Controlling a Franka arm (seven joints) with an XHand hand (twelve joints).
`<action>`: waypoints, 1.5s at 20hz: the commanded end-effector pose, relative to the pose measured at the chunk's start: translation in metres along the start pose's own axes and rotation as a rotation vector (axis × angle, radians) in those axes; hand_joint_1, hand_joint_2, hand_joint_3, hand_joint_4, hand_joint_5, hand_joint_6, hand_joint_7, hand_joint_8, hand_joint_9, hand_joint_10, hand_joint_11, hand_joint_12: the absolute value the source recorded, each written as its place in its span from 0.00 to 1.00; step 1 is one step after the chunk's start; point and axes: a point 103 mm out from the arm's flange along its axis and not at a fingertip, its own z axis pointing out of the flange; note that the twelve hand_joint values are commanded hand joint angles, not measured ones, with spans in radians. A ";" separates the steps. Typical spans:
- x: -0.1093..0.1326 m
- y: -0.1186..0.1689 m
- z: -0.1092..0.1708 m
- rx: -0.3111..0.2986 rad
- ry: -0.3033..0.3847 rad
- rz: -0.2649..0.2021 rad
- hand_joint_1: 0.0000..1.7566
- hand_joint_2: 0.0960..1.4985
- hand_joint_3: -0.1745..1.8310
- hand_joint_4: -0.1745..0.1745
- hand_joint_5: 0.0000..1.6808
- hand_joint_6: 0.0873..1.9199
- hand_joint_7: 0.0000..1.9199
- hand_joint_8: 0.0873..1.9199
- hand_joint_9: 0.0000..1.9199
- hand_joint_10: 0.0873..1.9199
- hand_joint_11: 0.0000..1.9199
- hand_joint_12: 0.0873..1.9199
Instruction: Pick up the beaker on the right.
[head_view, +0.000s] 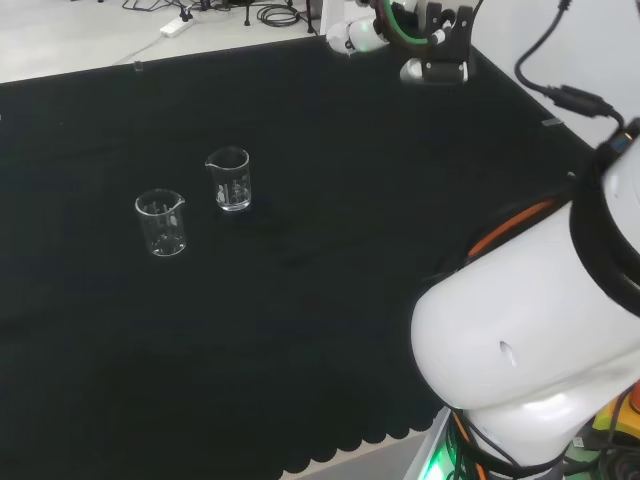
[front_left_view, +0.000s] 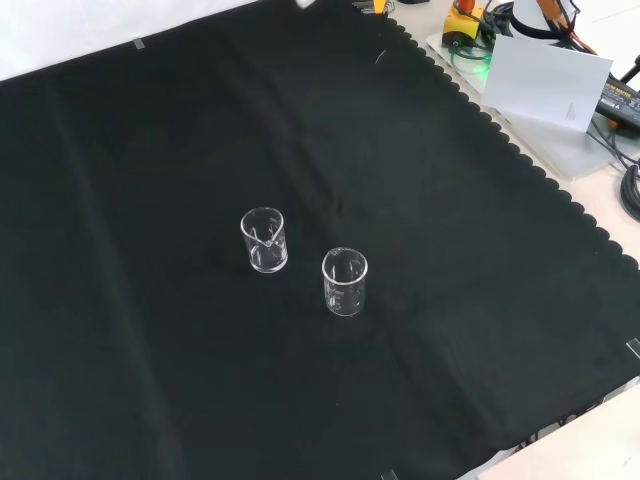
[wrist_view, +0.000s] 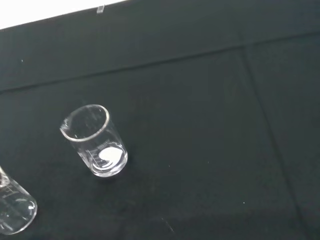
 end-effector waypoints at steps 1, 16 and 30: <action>-0.018 0.071 0.046 0.005 0.046 -0.056 0.27 0.75 0.15 0.40 0.10 0.00 0.05 0.19 0.06 0.30 0.00 0.41; 0.001 0.128 0.122 0.064 0.183 -0.186 0.36 0.65 0.16 0.42 0.11 0.00 0.07 0.22 0.09 0.30 0.00 0.43; 0.020 0.158 0.177 0.143 0.251 -0.272 0.39 0.39 0.38 0.39 0.13 0.00 0.07 0.25 0.11 0.30 0.00 0.48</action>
